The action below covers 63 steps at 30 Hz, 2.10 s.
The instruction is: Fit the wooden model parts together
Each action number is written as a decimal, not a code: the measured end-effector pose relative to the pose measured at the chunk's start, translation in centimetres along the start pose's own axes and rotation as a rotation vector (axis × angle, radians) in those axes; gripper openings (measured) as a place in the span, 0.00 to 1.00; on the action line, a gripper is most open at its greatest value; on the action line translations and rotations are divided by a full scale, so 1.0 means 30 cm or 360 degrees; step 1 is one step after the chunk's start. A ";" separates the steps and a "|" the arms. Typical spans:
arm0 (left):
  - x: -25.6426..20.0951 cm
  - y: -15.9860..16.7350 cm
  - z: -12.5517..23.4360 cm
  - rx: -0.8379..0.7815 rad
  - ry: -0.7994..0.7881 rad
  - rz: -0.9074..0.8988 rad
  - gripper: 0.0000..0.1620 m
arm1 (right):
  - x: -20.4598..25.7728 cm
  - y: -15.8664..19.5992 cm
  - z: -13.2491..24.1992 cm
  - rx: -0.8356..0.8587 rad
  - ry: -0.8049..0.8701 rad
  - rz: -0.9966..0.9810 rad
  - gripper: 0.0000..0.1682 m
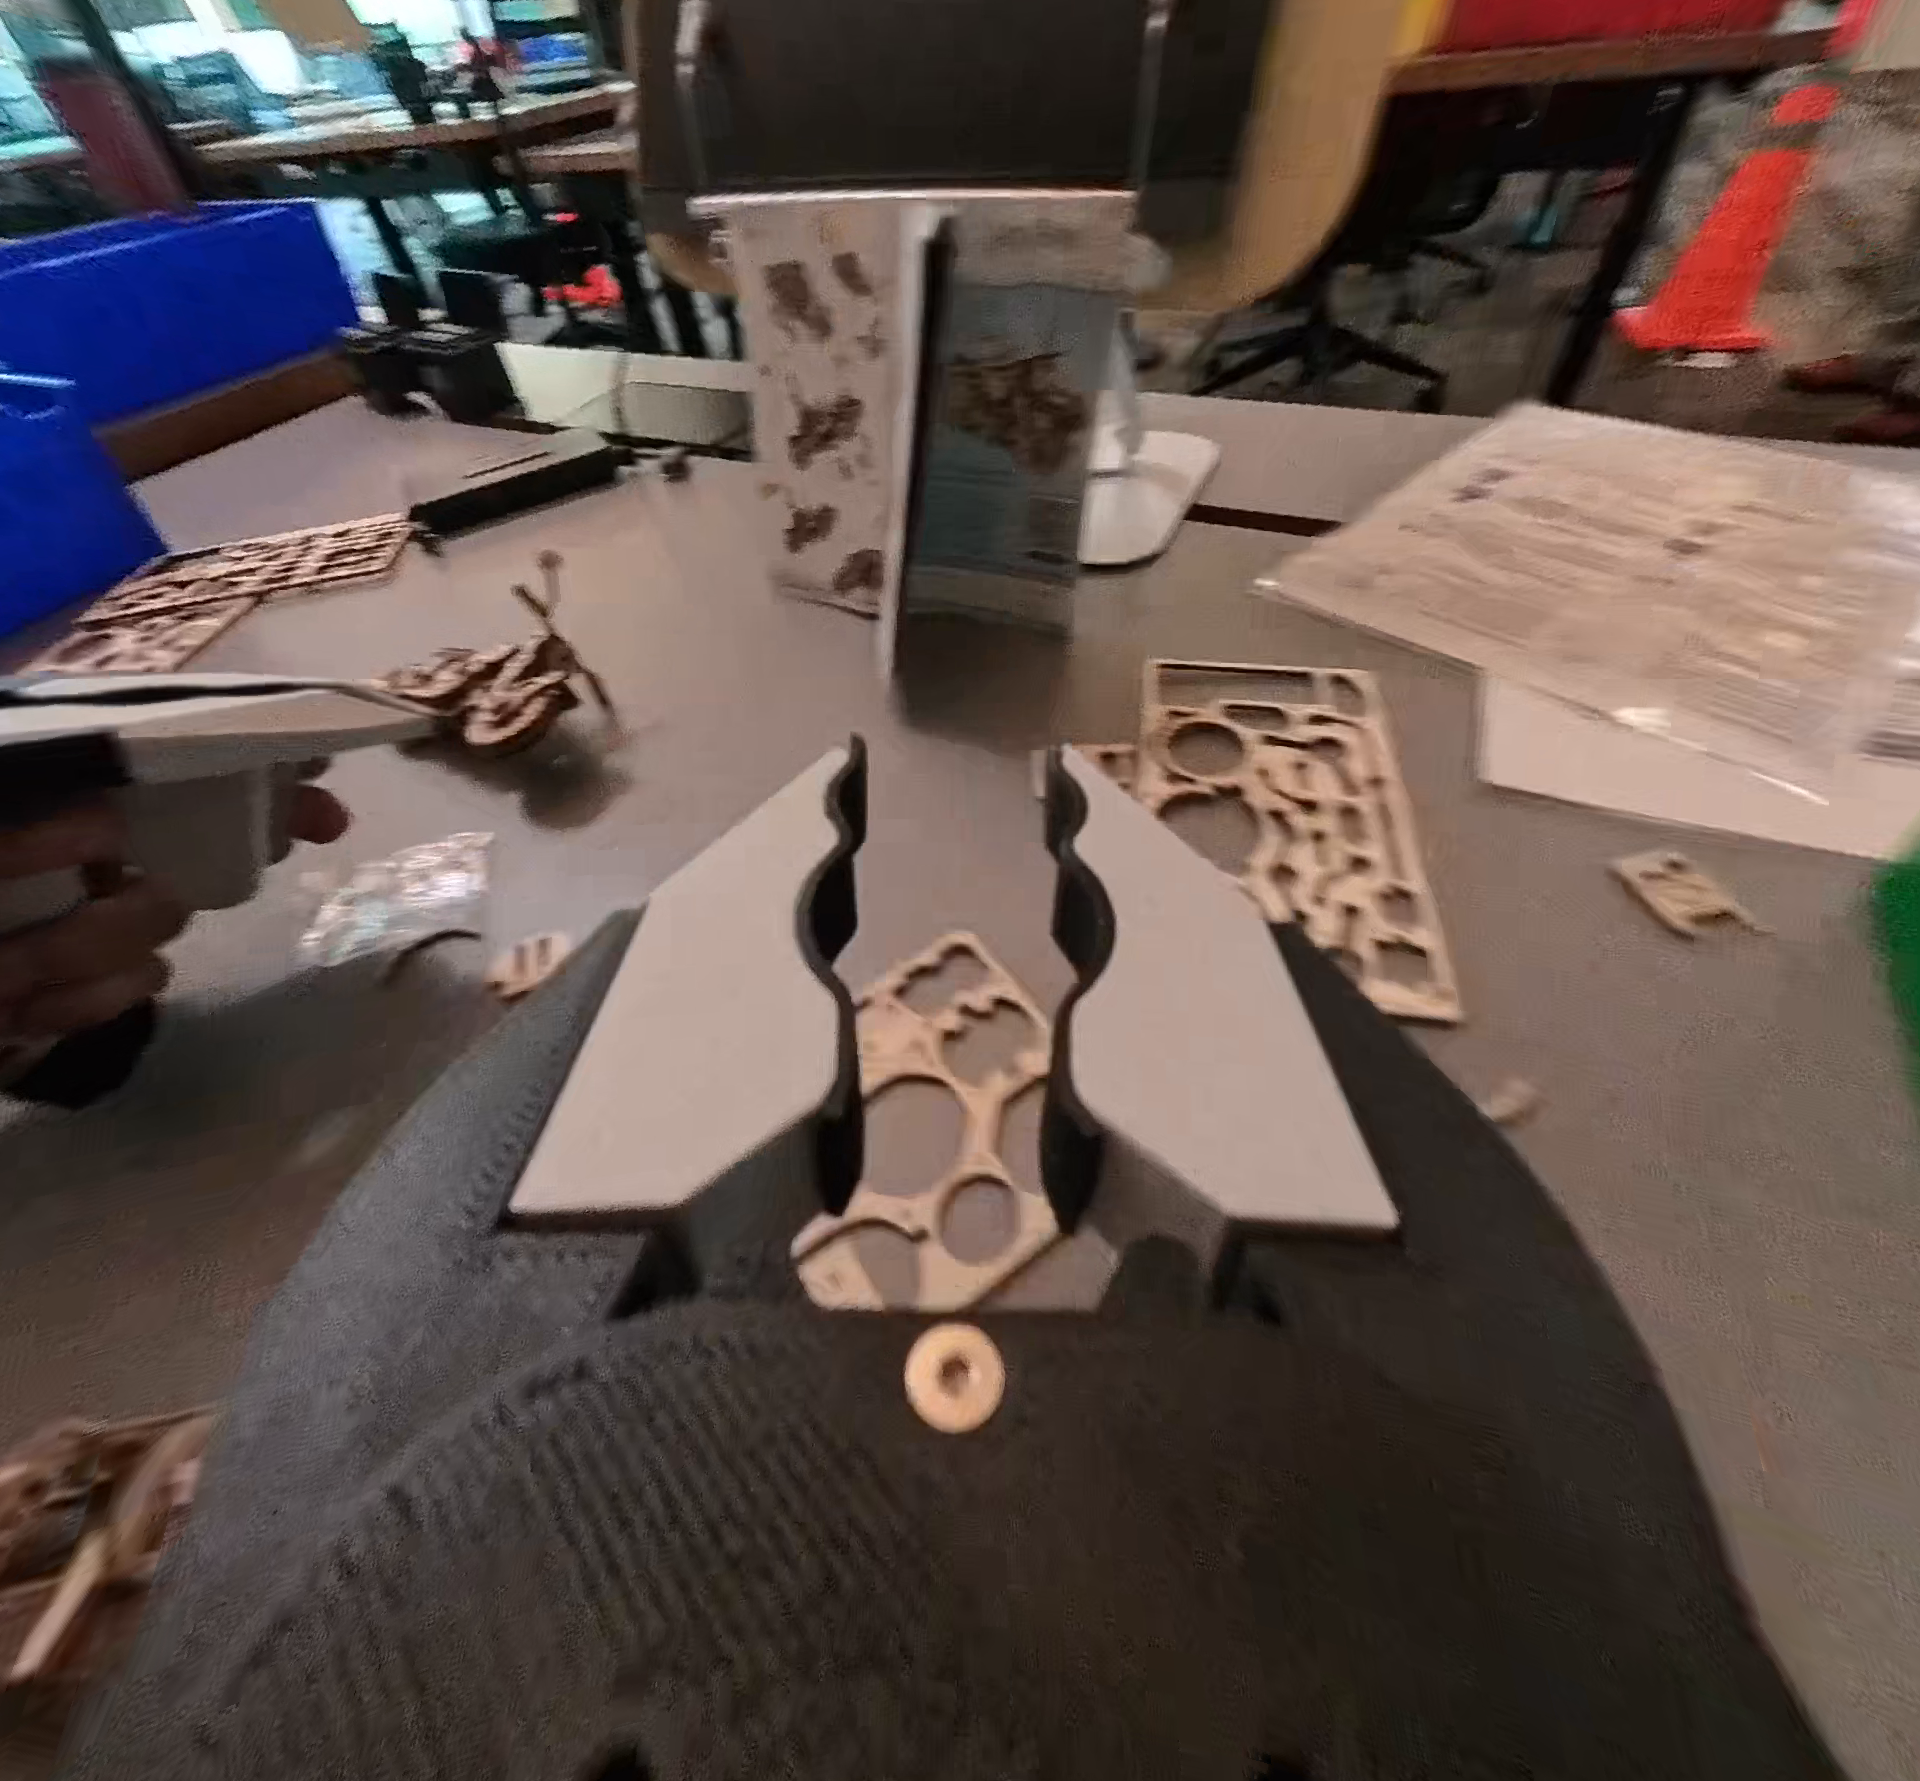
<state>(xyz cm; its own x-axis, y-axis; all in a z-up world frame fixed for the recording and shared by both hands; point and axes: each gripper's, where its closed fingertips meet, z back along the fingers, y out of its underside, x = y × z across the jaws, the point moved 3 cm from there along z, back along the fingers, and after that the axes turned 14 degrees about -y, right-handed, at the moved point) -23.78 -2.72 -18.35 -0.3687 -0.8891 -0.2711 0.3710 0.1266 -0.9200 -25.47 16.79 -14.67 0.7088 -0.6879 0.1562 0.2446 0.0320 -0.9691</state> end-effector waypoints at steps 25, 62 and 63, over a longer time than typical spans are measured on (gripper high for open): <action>-0.024 0.056 -0.029 0.0125 -0.0160 -0.0126 0.00 | -0.204 0.094 0.089 -0.0101 0.0126 -0.0548 0.29; -0.037 0.062 -0.030 0.0143 -0.0154 -0.0181 0.00 | -0.211 0.110 0.083 -0.0036 0.0205 -0.0482 0.34; -0.038 0.062 -0.030 0.0143 -0.0154 -0.0182 0.00 | -0.215 0.104 0.090 -0.0061 0.0204 -0.0493 0.34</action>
<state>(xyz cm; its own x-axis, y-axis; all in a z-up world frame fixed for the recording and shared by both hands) -23.44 -1.08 -20.03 -0.3308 -0.9342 -0.1338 0.4075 -0.0136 -0.9131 -27.50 23.27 -18.19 0.5150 -0.7465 0.4213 0.4086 -0.2183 -0.8862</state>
